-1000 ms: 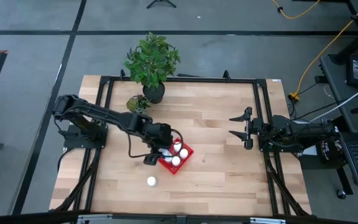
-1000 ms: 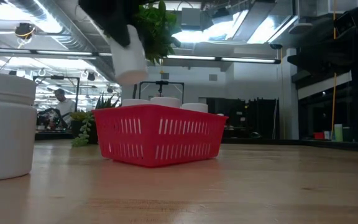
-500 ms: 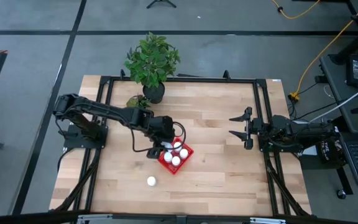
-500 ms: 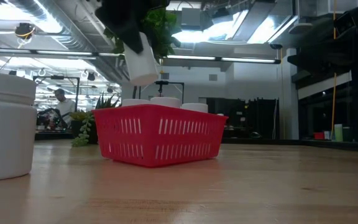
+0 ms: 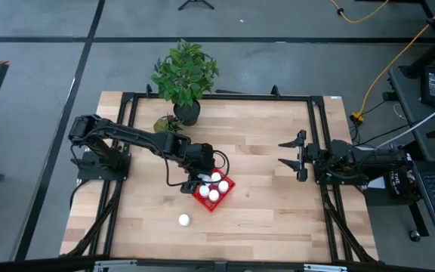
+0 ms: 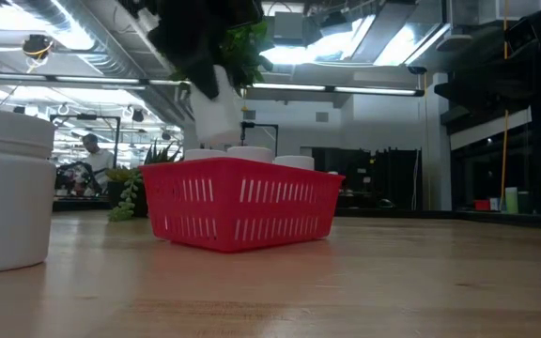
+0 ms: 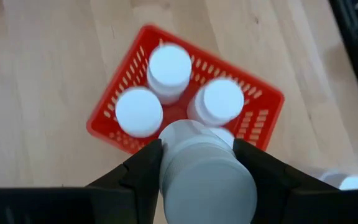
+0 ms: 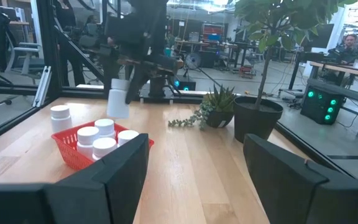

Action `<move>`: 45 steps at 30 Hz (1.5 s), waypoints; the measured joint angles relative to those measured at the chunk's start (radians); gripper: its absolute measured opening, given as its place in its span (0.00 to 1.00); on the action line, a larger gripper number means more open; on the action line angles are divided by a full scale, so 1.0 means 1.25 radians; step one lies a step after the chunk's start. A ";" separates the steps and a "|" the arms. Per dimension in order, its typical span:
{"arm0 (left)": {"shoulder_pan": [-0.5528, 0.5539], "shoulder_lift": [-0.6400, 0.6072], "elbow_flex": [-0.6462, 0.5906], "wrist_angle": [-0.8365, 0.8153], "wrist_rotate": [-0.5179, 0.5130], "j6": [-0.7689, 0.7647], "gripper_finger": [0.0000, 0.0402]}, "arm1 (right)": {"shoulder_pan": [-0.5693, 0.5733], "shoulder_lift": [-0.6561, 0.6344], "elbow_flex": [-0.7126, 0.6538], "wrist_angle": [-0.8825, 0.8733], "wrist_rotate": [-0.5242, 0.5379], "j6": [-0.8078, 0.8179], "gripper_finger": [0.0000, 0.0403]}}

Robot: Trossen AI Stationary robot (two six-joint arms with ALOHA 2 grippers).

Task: Pick and place pill bottles into a basket
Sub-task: Put the top white medicine bottle into the red bin

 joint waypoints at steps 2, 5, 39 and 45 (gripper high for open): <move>0.000 0.009 0.000 0.000 0.001 0.004 0.42 | 0.000 0.000 0.000 0.000 0.000 0.000 0.65; 0.000 0.023 0.000 0.001 0.010 0.006 0.42 | 0.000 0.000 0.000 0.001 -0.001 0.000 0.65; 0.000 0.060 -0.001 0.033 0.029 0.039 0.42 | 0.000 0.000 0.000 0.000 -0.006 0.000 0.66; 0.000 0.062 -0.007 0.046 0.034 0.039 0.42 | 0.000 0.000 0.000 -0.001 -0.006 0.000 0.66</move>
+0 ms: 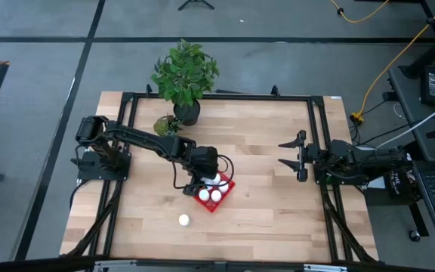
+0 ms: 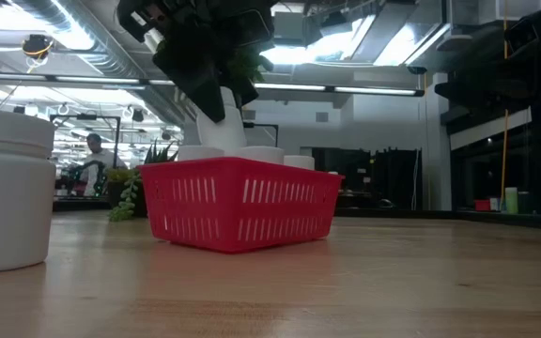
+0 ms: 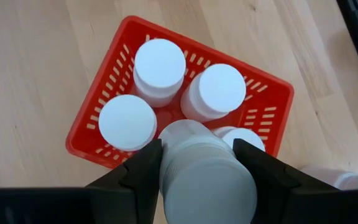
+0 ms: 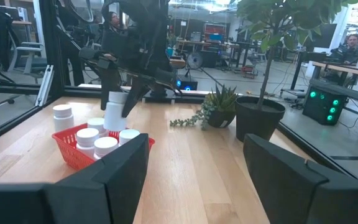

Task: Pick and place pill bottles into a basket
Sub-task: Put the top white medicine bottle into the red bin

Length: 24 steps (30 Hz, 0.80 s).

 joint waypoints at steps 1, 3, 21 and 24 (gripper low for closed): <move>0.000 0.000 0.000 0.000 0.000 0.000 0.42 | 0.000 0.000 0.000 0.000 0.000 0.000 0.66; 0.000 0.000 0.000 0.001 0.001 0.005 0.42 | 0.000 0.000 0.000 0.000 0.000 0.000 0.66; 0.000 0.035 -0.001 0.011 0.028 0.012 0.42 | 0.000 0.000 0.000 0.000 0.000 0.000 0.66; 0.001 0.056 -0.001 0.011 0.028 0.019 0.42 | 0.000 0.000 0.000 0.000 0.000 0.000 0.66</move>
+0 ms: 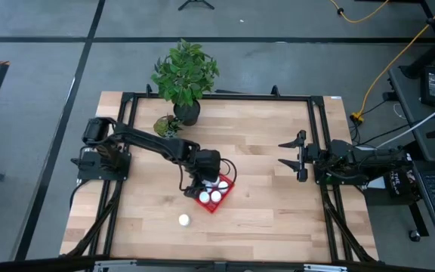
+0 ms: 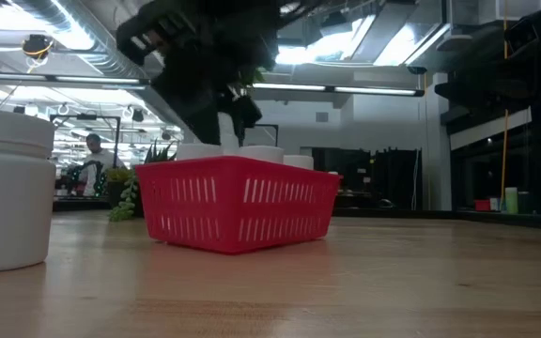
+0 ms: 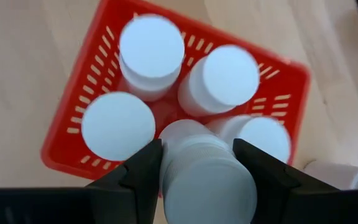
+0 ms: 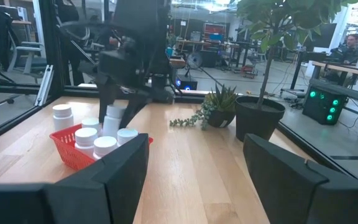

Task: Pick and place pill bottles into a basket
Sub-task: Put the top white medicine bottle into the red bin

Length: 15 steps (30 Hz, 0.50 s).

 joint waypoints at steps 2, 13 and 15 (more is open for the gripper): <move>0.000 0.014 0.000 -0.001 0.000 0.002 0.42 | 0.000 0.000 0.000 -0.001 0.000 0.000 0.66; 0.014 0.074 0.000 -0.003 -0.001 0.036 0.42 | 0.000 0.000 0.000 0.000 0.000 0.000 0.65; 0.014 0.074 0.000 -0.002 -0.001 0.038 0.47 | 0.000 0.000 0.000 0.000 0.000 0.000 0.65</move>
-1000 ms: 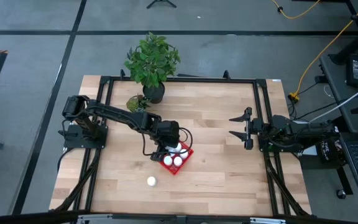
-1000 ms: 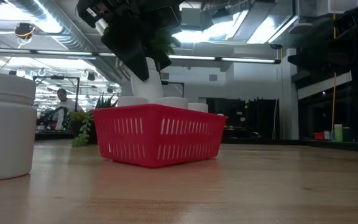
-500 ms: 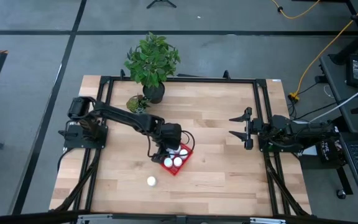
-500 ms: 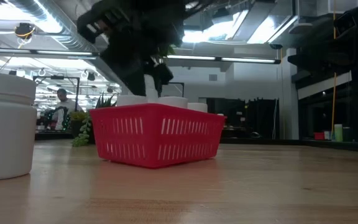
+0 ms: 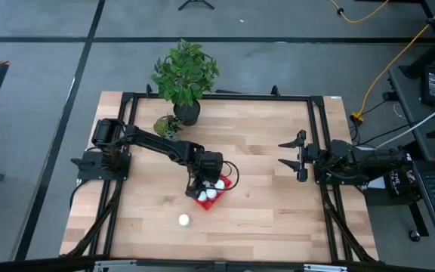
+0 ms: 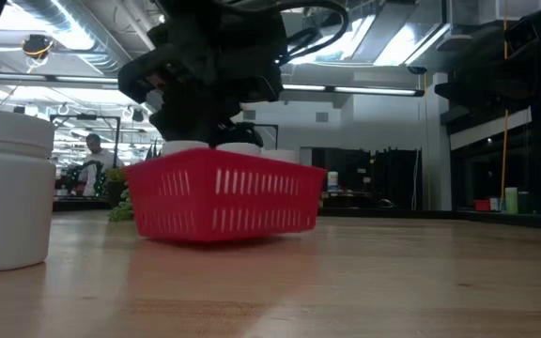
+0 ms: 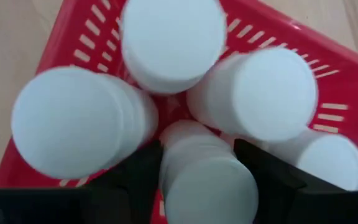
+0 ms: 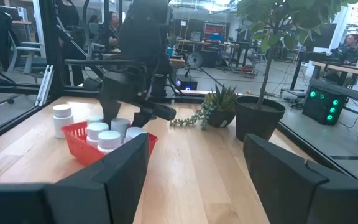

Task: Pick and place pill bottles into a basket
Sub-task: Put the top white medicine bottle into the red bin

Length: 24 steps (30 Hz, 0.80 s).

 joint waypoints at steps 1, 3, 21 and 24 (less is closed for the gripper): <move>0.000 0.000 0.000 0.002 -0.001 0.000 0.50 | 0.000 0.000 0.000 0.000 0.000 0.000 0.65; 0.000 -0.004 0.000 0.001 -0.008 0.000 0.58 | 0.000 0.000 0.000 0.000 0.000 0.000 0.65; -0.013 -0.009 0.001 -0.031 -0.046 0.006 0.67 | 0.000 0.000 0.000 0.000 0.000 0.000 0.65; -0.013 -0.009 0.001 -0.046 -0.047 0.006 0.67 | 0.000 0.000 0.000 0.000 0.000 0.000 0.65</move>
